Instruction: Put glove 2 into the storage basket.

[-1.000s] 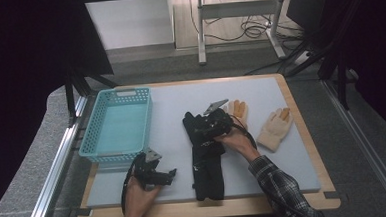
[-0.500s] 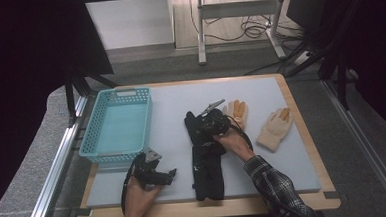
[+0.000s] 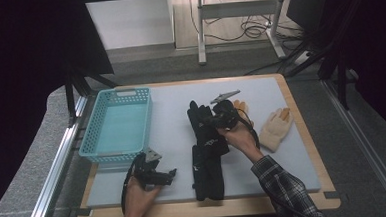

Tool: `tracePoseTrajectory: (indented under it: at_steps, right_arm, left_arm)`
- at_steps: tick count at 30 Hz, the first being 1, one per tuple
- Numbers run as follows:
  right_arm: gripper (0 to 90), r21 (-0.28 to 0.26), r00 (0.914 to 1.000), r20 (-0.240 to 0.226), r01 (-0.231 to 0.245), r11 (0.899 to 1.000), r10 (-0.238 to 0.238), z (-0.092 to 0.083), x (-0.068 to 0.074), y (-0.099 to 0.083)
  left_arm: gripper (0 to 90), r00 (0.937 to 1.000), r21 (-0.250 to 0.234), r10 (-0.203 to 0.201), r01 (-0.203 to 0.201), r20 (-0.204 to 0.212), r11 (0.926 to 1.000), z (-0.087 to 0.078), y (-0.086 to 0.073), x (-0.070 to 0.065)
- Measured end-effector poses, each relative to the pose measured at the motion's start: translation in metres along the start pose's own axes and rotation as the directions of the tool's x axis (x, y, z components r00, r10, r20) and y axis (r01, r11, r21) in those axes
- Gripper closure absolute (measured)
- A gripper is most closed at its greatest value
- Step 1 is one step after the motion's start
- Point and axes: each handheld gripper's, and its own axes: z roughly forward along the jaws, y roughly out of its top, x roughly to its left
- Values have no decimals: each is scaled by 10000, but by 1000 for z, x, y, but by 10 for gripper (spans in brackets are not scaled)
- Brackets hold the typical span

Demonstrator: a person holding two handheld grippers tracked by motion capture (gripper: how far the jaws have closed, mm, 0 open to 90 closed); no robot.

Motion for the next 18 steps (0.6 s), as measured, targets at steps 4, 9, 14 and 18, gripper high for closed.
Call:
tracePoseTrajectory:
  at_steps: [4,9,14,18]
  right_arm:
    - [873,-384,9999,-32,-148,9992,147,-20,10,5]
    - [873,-734,9989,-208,-430,9964,416,-40,26,5]
    - [873,-964,9984,-318,-507,9941,478,-55,46,2]
    - [873,-1027,9951,-510,-895,9907,846,-61,61,-6]
  left_arm:
    - [27,10000,10,2,-2,8,10000,0,0,0]
    - [27,10000,-13,-13,13,-1,10000,0,0,0]
    - [27,10000,-8,-13,13,-2,10000,0,0,0]
    - [27,10000,6,-5,5,-4,10000,0,0,0]
